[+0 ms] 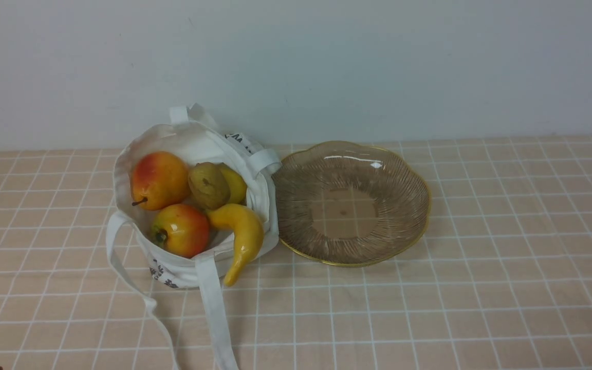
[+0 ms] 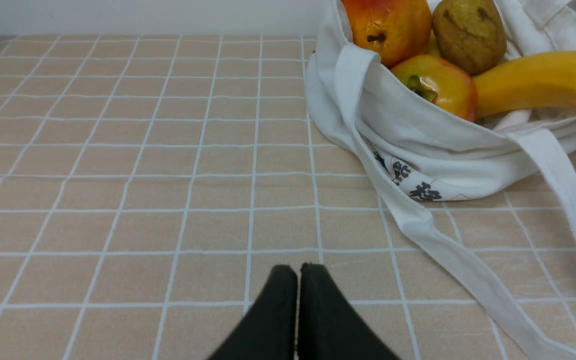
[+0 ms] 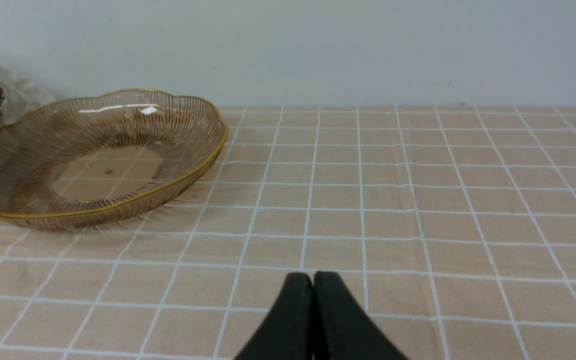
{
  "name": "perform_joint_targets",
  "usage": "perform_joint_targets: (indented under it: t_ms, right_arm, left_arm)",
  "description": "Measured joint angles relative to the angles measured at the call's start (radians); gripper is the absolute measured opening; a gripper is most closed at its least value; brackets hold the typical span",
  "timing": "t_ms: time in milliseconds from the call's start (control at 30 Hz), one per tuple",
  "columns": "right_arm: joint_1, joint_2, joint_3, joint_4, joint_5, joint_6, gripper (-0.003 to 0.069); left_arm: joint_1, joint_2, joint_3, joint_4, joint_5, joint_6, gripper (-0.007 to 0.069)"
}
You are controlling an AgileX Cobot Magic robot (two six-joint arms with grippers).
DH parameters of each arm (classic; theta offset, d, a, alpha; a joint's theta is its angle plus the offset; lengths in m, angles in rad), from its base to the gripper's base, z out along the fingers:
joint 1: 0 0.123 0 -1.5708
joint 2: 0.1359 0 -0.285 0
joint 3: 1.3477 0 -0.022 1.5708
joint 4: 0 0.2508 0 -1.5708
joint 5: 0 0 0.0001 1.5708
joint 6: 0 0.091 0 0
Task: Take the fruit out of the bag on the brown coffee tablecloth and place them on the plate.
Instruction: 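Reach into the cloth bag and grasp the kiwi with the left gripper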
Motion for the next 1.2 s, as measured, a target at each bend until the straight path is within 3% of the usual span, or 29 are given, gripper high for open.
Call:
perform_joint_targets:
  t_ms: [267, 433, 467, 500, 633, 800, 933, 1133, 1200]
  right_arm:
    - [0.000, 0.000, 0.000, 0.000, 0.000, 0.000, -0.0014]
    - [0.000, 0.000, 0.000, 0.000, 0.000, 0.000, -0.0014]
    - [0.000, 0.000, 0.000, 0.000, 0.000, 0.000, -0.0014]
    - [0.000, 0.000, 0.000, 0.000, 0.000, 0.000, -0.0014]
    - [0.000, 0.000, 0.000, 0.000, 0.000, 0.000, -0.0014]
    - [0.000, 0.000, 0.000, 0.000, 0.000, 0.000, -0.0014]
    - [0.000, 0.000, 0.000, 0.000, 0.000, 0.000, -0.0014]
    - [0.000, 0.000, 0.000, 0.000, 0.000, 0.000, -0.0014]
    - [0.000, 0.000, 0.000, 0.000, 0.000, 0.000, -0.0014]
  left_arm:
    - [0.000, 0.000, 0.000, -0.064, 0.000, -0.022, -0.0008]
    - [0.000, 0.000, 0.001, -0.444, 0.000, -0.203, -0.0008]
    - [0.000, 0.000, 0.001, -0.460, 0.000, -0.209, -0.0008]
    - [0.000, 0.000, 0.001, -0.596, -0.001, -0.247, -0.0008]
    - [0.000, 0.000, 0.001, -0.783, -0.012, -0.260, -0.0008]
    - [0.000, 0.000, 0.001, -0.839, -0.061, -0.227, -0.0008]
    - [0.000, 0.000, -0.037, -0.843, 0.007, -0.203, -0.0008]
    - [0.000, 0.100, -0.213, -0.738, 0.152, -0.143, -0.0008]
    - [0.000, 0.237, -0.321, -0.633, 0.273, -0.112, -0.0008]
